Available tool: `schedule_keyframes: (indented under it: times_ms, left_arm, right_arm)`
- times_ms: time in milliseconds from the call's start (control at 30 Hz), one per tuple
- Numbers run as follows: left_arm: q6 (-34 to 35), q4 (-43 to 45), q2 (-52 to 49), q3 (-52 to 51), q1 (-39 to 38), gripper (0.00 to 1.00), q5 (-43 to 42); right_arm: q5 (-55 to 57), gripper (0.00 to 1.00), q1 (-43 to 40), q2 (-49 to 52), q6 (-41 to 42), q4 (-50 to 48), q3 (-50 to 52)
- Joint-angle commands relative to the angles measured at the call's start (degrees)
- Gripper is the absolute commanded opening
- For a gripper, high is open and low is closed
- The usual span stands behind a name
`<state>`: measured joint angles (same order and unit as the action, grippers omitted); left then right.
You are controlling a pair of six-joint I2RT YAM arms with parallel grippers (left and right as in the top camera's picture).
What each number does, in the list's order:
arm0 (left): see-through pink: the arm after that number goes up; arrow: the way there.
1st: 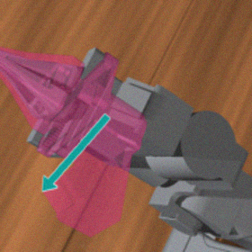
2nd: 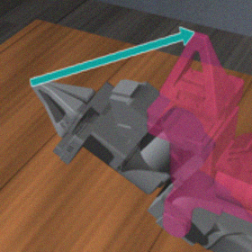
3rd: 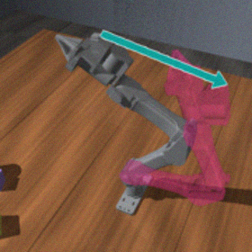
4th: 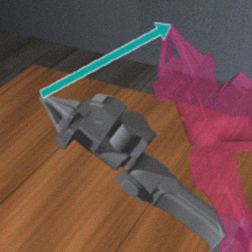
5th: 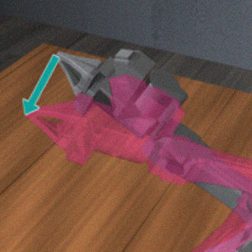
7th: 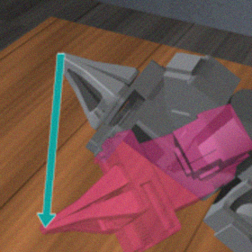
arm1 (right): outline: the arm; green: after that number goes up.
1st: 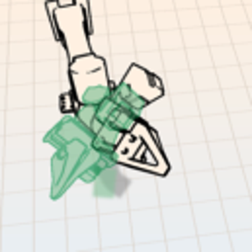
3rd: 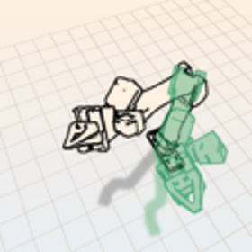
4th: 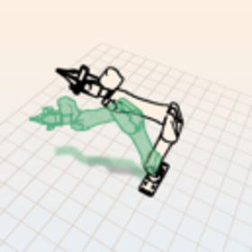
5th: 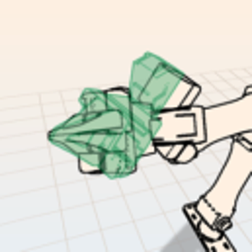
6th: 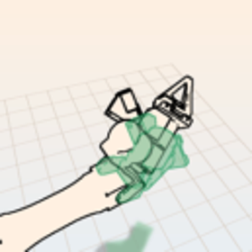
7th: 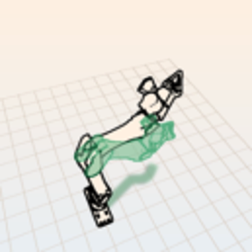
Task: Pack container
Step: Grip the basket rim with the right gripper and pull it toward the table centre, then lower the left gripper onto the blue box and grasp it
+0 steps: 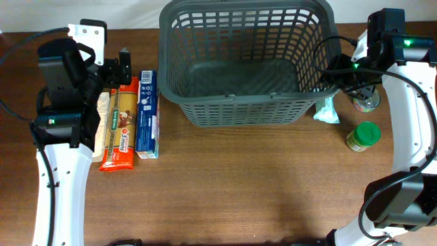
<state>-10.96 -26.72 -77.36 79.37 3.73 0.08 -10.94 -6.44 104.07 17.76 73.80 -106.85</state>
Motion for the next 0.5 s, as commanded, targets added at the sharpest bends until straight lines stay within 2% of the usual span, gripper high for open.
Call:
schedule_keyframes:
  times_ms: [0,267,367,467]
  left_arm:
    - [-0.9,0.1,0.1,0.8,0.2,0.99,0.4]
    - [-0.9,0.1,0.1,0.8,0.2,0.99,0.4]
    - [-0.9,0.1,0.1,0.8,0.2,0.99,0.4]
    - [-0.9,0.1,0.1,0.8,0.2,0.99,0.4]
  right_arm:
    - [0.3,0.72,-0.3,-2.5,-4.1,-1.7,-3.3]
    - [-10.1,0.75,-0.3,-8.1,-6.6,-2.7,-16.4]
    - [-8.3,0.78,-0.4,-10.7,-6.6,-2.6,-20.9]
    - [0.7,0.82,-0.4,-13.5,-6.6,-2.3,-23.4]
